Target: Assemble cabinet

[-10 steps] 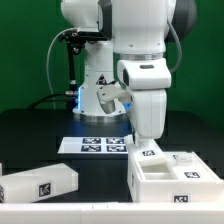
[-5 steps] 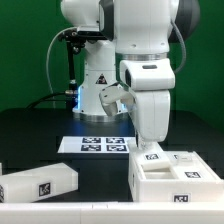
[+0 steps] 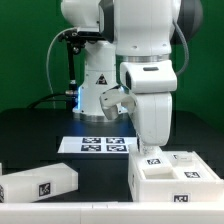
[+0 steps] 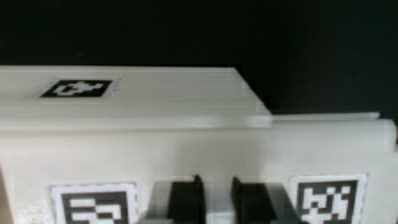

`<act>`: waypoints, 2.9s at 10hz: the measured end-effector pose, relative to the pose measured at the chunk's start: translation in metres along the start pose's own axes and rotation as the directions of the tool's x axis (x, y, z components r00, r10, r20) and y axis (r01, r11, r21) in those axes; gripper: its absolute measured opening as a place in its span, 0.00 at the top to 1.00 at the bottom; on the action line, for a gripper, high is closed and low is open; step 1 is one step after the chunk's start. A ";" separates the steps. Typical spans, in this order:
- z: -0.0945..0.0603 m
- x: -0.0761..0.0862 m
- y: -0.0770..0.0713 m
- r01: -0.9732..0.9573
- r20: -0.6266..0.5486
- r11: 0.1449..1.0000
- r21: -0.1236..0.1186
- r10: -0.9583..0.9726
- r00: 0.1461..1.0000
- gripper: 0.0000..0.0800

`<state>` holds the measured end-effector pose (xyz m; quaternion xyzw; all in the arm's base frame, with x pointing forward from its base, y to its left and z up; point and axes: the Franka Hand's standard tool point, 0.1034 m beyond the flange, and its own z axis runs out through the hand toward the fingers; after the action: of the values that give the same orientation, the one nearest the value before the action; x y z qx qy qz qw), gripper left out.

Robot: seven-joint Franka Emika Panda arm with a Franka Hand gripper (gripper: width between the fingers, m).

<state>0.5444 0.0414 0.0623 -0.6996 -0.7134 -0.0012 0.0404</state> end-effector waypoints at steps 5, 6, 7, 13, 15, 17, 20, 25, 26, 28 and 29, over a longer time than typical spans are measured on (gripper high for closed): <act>-0.002 -0.001 0.035 -0.010 -0.012 1.000 -0.021 0.010 1.000 0.92; -0.002 0.000 0.041 -0.015 -0.014 0.999 -0.028 0.015 1.000 0.92; -0.002 0.000 0.043 -0.020 -0.015 0.999 -0.033 0.019 1.000 0.92; -0.002 -0.001 0.047 -0.023 -0.017 0.999 -0.029 0.023 1.000 0.85; -0.002 -0.001 0.047 -0.025 -0.016 0.999 -0.030 0.025 1.000 0.59; -0.024 0.002 0.048 -0.079 -0.005 0.994 -0.070 0.079 0.997 0.43; -0.037 0.002 0.026 -0.158 -0.009 0.980 -0.117 0.158 0.987 0.05; -0.035 0.001 0.027 -0.161 -0.010 0.980 -0.113 0.161 0.987 0.00; -0.034 0.001 0.027 -0.170 -0.011 0.979 -0.113 0.170 0.985 0.00; -0.036 -0.001 0.022 -0.277 -0.056 0.944 -0.180 0.271 0.961 0.00; -0.032 -0.004 0.012 -0.350 -0.090 0.914 -0.205 0.339 0.937 0.00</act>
Offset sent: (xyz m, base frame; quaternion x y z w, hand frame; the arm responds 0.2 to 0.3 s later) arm 0.0329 0.0083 -0.0081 0.0234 0.0222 0.0069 0.9995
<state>0.5580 0.0356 0.0928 -0.8141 -0.5733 -0.0907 -0.0183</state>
